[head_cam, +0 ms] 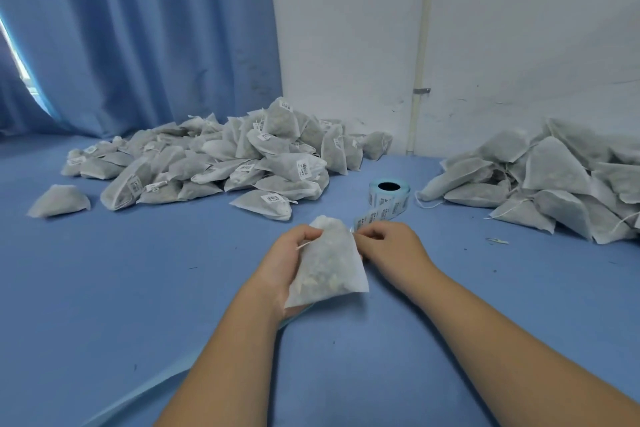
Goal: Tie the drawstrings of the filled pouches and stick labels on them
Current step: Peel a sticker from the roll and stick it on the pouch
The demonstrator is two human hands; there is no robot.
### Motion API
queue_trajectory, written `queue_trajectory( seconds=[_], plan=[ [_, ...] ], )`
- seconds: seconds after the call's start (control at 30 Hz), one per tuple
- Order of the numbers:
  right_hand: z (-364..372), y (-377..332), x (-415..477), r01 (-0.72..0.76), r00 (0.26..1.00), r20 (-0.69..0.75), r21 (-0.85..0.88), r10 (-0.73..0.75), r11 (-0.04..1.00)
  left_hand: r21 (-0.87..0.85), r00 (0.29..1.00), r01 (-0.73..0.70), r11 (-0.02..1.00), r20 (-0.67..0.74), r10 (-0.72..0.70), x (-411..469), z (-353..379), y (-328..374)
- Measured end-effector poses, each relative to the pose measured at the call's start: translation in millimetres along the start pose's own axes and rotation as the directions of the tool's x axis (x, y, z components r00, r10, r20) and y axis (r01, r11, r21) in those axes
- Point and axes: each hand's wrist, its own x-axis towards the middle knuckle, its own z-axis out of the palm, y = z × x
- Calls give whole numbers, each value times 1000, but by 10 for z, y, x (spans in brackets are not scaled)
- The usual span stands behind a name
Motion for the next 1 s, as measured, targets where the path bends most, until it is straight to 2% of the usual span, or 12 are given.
queue_trajectory(
  seconds=[0.1, 0.2, 0.6, 0.77, 1.0],
  plan=[
    [-43, -15, 7, -64, 998, 36, 172, 59, 983, 23, 1000, -7, 1000, -11, 7, -24, 27, -1],
    [-100, -8, 14, -91, 994, 80, 250, 73, 964, 73, 999, -9, 997, -41, 12, -13, 9, -4],
    [-92, 24, -1, -63, 994, 103, 176, 45, 982, 78, 999, -12, 997, 39, 9, -58, 55, -28],
    [-93, 28, 27, -61, 998, 26, 128, 58, 990, 87, 997, -23, 996, 69, 17, -52, 27, -41],
    [-152, -3, 5, -75, 994, 95, 149, 61, 986, 89, 996, -30, 996, 86, 23, -36, 13, -50]
  ],
)
